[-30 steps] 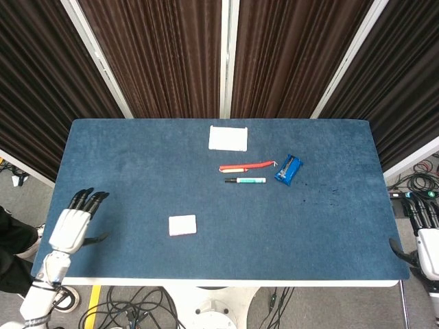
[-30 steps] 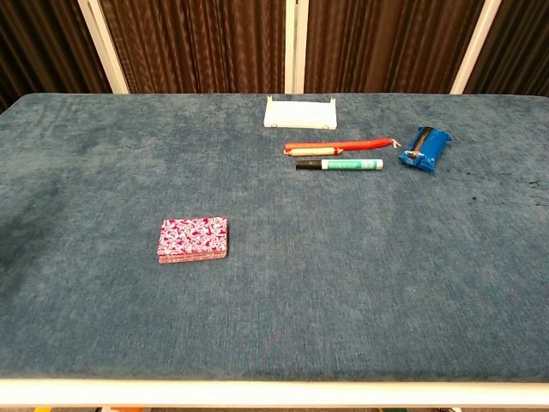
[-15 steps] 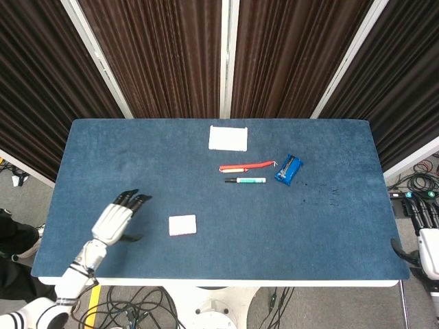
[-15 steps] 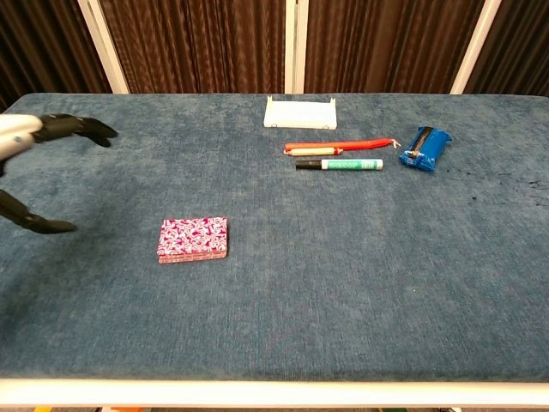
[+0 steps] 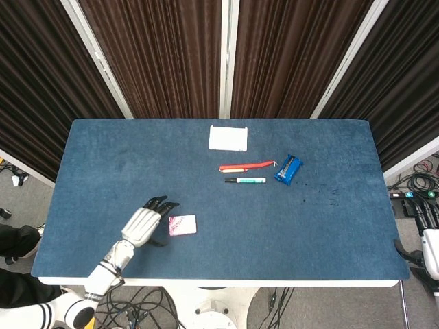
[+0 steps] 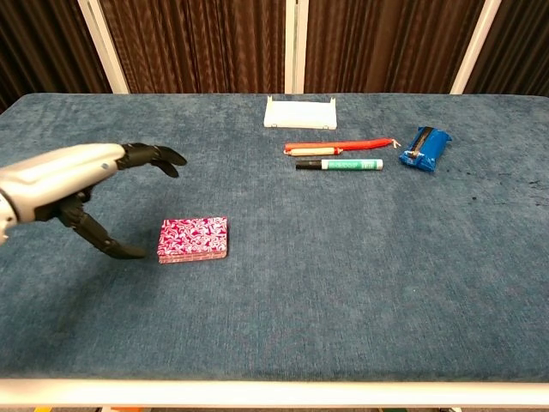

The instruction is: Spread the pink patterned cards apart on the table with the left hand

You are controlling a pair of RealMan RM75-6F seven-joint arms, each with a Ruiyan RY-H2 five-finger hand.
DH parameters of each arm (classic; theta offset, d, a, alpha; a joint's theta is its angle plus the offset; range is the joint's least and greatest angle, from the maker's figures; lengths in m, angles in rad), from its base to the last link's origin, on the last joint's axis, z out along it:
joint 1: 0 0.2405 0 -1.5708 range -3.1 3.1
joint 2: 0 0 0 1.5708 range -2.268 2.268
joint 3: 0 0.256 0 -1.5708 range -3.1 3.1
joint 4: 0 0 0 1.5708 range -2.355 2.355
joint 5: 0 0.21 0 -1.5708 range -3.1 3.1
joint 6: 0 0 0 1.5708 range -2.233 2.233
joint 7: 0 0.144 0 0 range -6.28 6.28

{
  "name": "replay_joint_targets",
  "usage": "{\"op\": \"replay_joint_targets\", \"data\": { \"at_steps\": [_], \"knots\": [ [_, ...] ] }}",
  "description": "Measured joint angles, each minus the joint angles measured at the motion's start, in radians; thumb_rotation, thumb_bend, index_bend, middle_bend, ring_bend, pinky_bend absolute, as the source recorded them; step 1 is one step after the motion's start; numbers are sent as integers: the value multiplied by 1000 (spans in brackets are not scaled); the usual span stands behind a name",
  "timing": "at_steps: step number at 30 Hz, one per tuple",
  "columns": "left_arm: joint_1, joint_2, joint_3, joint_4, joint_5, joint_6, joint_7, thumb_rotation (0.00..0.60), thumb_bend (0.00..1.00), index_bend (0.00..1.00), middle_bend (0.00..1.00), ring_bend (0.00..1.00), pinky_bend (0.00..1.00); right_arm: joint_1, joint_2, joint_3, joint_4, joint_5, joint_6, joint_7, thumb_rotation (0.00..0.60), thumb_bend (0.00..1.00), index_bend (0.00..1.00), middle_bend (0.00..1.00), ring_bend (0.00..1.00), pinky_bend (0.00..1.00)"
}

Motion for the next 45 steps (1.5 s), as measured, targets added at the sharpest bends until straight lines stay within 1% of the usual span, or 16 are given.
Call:
{"op": "replay_joint_targets", "data": {
  "at_steps": [7,13,16,20,28,34,45],
  "knots": [
    [-24,-92,-10,68,-61,-21,47,600,99,135,204,37,120,-1,0,-1,8,-5,1,12,600,207,0,0,0,0],
    [-39,-142,-25,101,-102,-20,88,600,113,142,226,60,120,-2,3,1,14,-3,2,23,600,206,0,0,0,0],
    [-45,-155,-27,113,-115,-21,95,600,121,146,234,59,121,-3,3,0,16,-3,3,27,600,206,0,0,0,0],
    [-47,-168,-27,126,-125,-20,91,600,156,159,265,64,121,-3,3,0,21,-2,1,30,600,207,0,0,0,0],
    [-48,-204,-29,156,-147,-10,90,600,160,166,277,65,120,-3,-2,-2,30,0,-5,35,600,206,0,0,0,0],
    [-47,-234,-32,190,-157,8,97,600,184,178,294,66,110,-5,-1,0,34,1,-1,38,600,206,0,0,0,0],
    [-44,-247,-25,214,-158,19,91,600,204,188,344,79,110,-5,-5,-3,41,-1,-5,40,600,207,0,0,0,0]
  ]
}}
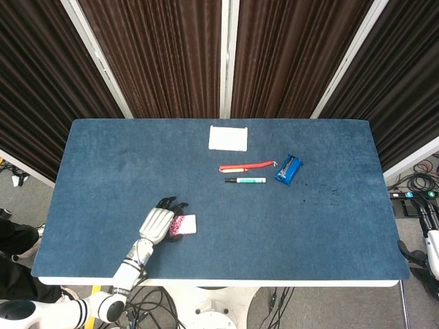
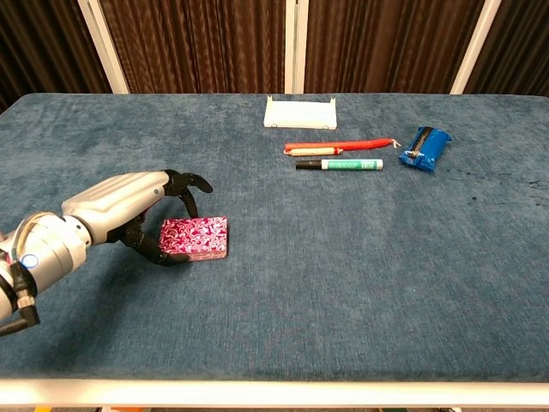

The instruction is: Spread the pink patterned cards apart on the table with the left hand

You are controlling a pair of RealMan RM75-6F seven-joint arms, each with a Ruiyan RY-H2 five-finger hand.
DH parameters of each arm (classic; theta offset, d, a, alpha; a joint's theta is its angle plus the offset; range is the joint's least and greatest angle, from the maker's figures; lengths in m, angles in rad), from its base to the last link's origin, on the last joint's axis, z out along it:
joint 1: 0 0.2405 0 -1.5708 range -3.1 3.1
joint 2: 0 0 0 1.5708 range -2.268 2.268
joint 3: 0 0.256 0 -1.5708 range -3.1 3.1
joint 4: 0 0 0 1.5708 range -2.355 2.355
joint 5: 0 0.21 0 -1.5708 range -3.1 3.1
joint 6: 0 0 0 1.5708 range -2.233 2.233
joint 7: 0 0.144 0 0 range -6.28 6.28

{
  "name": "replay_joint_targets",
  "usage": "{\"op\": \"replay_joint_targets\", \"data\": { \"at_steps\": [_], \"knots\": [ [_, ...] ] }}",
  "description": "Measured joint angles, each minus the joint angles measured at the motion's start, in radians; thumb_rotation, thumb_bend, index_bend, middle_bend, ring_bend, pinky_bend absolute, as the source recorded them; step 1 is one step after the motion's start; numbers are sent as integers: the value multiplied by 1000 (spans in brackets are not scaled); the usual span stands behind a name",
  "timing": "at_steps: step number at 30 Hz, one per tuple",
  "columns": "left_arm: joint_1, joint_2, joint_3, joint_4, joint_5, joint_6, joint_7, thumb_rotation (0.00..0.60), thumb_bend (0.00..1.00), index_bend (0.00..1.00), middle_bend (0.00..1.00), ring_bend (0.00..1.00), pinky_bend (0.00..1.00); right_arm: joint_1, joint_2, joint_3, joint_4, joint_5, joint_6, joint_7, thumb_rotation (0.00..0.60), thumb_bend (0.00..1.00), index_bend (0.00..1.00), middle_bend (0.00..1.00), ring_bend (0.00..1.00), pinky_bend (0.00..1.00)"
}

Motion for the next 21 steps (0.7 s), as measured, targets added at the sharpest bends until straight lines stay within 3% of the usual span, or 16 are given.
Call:
{"op": "replay_joint_targets", "data": {
  "at_steps": [21],
  "knots": [
    [10,-11,4,17,24,29,-52,600,229,241,391,110,110,1,-5,0,-1,7,-9,-14,600,206,0,0,0,0]
  ]
}}
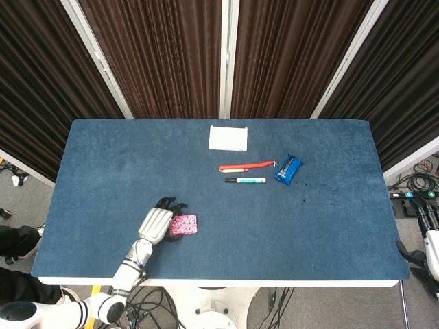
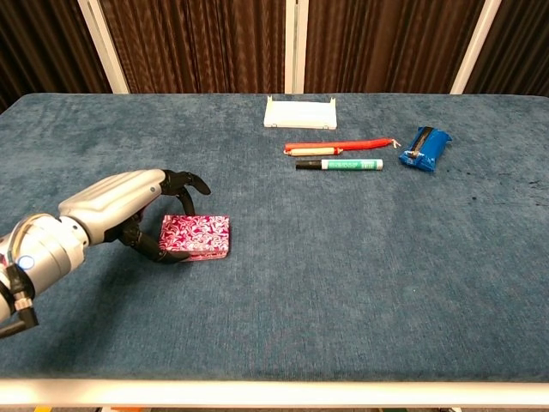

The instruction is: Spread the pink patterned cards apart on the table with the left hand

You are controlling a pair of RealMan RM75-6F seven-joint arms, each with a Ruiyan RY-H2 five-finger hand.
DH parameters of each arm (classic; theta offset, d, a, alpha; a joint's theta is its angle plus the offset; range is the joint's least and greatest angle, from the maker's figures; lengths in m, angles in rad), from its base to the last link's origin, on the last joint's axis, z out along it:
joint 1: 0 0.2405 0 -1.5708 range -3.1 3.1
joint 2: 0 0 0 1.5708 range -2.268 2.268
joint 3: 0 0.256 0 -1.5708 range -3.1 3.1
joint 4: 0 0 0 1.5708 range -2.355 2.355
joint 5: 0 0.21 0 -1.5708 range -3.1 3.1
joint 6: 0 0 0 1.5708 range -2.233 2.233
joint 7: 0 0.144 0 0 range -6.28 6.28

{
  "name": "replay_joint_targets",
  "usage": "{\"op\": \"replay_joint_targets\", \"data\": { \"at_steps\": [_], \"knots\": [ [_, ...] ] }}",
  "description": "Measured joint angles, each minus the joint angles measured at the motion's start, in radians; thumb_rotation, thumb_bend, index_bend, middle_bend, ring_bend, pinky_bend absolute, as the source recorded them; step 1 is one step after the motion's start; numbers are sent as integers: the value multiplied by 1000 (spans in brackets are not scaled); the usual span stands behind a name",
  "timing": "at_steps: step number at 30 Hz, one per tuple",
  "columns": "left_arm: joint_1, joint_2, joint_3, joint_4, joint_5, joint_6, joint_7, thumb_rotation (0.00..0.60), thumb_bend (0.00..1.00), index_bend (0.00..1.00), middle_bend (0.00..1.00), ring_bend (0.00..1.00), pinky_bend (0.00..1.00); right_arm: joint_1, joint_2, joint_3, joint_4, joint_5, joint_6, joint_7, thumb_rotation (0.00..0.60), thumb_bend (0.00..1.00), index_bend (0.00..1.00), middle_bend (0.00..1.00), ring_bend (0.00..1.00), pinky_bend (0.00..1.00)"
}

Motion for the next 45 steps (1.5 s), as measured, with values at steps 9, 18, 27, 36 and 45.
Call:
{"op": "replay_joint_targets", "data": {
  "at_steps": [9,18,27,36,45],
  "knots": [
    [7,-4,-4,10,-1,3,-43,600,236,282,399,116,110,1,-2,1,-1,5,-4,-4,600,206,0,0,0,0],
    [15,-5,-6,13,2,4,-102,600,237,357,403,118,110,0,0,2,-3,7,-5,-7,600,206,0,0,0,0],
    [16,-7,-7,26,0,-6,-121,600,237,478,404,122,110,0,-3,1,-5,7,-6,-12,600,206,0,0,0,0],
    [16,-7,-9,27,-4,-11,-124,600,237,516,408,125,109,-1,0,2,-7,6,-3,-12,600,206,0,0,0,0],
    [22,-7,-9,32,2,-4,-152,600,235,534,415,134,109,0,1,2,-13,6,-4,-20,600,206,0,0,0,0]
  ]
}}
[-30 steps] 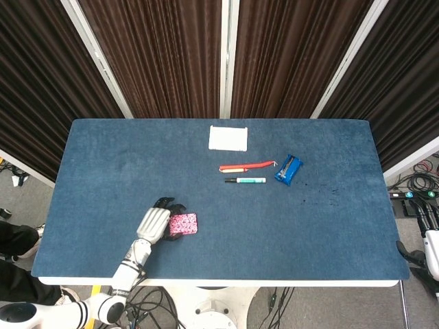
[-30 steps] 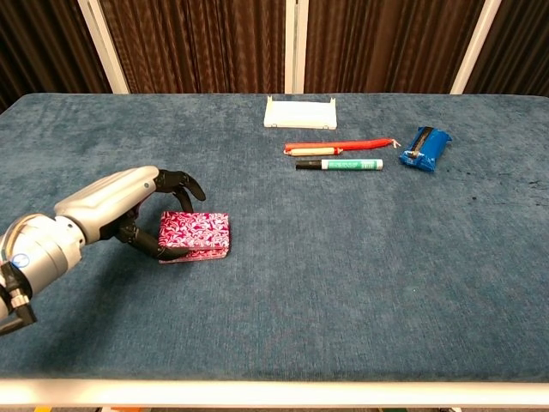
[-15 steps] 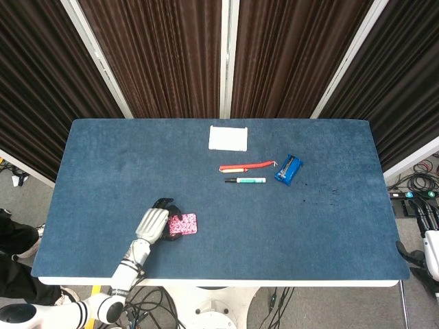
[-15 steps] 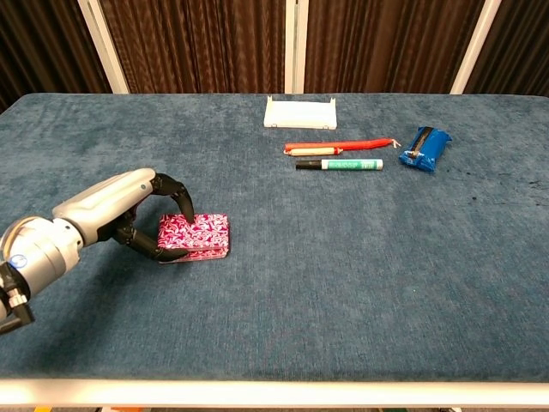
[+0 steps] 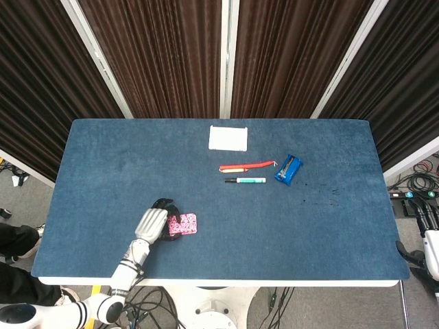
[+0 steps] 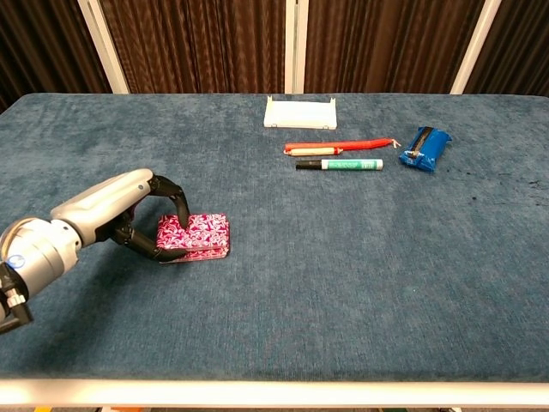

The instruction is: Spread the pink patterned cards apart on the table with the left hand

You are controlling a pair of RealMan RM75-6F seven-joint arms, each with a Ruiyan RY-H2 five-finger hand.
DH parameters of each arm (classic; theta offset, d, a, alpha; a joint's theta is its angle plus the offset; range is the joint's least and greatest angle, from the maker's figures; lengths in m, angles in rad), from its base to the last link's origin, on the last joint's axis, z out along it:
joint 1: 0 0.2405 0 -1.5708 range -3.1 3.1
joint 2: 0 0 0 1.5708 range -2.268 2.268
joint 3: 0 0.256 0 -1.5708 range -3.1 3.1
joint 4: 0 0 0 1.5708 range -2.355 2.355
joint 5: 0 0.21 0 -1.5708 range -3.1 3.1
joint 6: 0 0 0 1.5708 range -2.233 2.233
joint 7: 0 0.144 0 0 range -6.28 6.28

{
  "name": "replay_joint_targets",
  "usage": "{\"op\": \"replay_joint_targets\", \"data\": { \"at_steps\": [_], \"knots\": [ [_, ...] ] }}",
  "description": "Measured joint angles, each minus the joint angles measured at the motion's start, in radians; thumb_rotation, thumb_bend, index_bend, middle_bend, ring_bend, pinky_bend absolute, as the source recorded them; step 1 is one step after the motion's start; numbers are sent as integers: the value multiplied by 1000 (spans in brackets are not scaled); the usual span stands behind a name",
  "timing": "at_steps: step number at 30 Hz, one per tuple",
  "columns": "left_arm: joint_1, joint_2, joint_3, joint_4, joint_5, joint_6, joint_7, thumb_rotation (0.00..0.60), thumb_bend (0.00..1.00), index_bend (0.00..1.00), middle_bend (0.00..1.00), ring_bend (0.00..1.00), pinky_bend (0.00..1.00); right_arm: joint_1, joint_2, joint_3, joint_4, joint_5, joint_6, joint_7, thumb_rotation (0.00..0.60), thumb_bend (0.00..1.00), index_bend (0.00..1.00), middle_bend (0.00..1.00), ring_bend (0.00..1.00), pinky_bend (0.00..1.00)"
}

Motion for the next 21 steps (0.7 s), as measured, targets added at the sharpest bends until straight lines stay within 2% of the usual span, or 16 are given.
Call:
{"op": "replay_joint_targets", "data": {
  "at_steps": [15,21],
  "knots": [
    [9,14,-9,-11,20,29,-55,600,235,542,428,145,111,2,-1,0,-11,7,-7,-21,600,206,0,0,0,0],
    [5,15,-37,10,23,48,-82,600,234,542,428,144,111,2,-3,0,-11,12,-12,-26,600,207,0,0,0,0]
  ]
}}
